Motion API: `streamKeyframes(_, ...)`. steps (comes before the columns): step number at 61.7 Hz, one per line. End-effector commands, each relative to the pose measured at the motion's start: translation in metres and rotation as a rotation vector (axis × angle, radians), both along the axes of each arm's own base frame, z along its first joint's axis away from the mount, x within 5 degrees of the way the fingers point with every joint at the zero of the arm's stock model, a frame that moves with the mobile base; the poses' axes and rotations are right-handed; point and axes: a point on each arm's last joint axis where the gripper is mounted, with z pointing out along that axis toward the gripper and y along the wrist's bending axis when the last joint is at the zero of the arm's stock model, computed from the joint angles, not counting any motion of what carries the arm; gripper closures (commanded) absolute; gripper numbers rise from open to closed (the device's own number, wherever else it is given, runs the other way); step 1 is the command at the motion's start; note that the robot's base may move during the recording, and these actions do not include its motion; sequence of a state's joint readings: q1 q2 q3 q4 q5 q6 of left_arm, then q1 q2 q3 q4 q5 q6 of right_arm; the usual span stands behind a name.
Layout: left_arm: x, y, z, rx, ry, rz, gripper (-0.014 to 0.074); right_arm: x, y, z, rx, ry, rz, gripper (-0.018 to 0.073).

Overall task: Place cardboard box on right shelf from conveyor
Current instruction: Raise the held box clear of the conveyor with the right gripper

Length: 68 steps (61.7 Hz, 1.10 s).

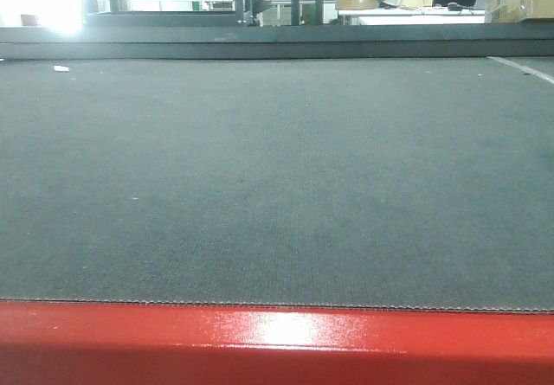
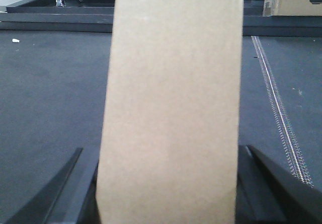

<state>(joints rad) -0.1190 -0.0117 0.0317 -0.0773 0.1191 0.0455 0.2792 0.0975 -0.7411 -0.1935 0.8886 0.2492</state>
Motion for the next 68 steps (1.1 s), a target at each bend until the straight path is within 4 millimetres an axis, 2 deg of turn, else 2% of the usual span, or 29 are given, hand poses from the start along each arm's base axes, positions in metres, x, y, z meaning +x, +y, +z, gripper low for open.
streamKeyframes(1, -0.0007, 0.0006, 0.0062, -0.017, -0.094, 0.005, 0.0713, 0.0006, 0.0004, 0.0162, -0.004, -0.110, -0.001, 0.0345)
streamKeyframes(68, -0.0007, 0.0006, 0.0062, -0.017, -0.094, 0.005, 0.0713, 0.0014, 0.0006, 0.0149, -0.006, -0.106, -0.001, 0.0345)
